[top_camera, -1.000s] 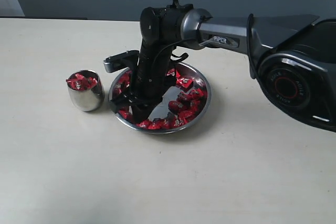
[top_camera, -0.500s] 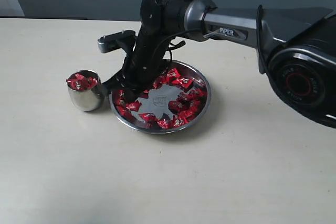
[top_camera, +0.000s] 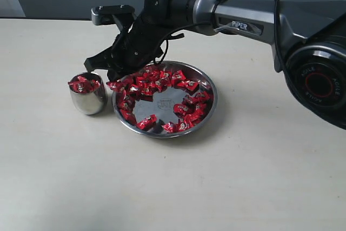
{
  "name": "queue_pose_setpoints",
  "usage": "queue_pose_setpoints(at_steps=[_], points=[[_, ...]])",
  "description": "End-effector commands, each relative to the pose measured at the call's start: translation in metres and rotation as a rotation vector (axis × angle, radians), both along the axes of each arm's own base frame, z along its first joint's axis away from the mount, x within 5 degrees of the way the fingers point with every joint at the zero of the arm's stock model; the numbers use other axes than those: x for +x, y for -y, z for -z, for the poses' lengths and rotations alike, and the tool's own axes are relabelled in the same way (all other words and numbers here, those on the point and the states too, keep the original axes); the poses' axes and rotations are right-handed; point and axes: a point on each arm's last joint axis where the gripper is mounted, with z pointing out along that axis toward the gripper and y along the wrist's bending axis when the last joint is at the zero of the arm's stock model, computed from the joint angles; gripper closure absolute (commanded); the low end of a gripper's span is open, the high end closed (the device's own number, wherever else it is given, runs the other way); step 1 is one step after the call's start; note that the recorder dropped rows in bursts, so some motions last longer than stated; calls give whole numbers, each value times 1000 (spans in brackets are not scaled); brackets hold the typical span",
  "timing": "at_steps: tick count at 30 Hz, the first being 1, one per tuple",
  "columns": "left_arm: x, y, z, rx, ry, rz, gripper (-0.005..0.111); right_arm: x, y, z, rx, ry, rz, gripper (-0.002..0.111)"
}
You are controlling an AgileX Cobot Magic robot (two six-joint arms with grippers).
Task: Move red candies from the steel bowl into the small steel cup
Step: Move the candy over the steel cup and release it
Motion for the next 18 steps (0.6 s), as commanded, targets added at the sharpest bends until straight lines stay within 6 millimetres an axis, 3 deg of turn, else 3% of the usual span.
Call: queue_pose_setpoints(at_steps=[1,10,18], points=[[0,0,0,-4,12,2,106,0,-10,-13,92,55,21,108],[0,0,0,-6,12,2,106,-8,-29,-19,155,140,14,108],[0,0,0,-6,12,2,106,-11,-33,-13,131,169,-31,108]])
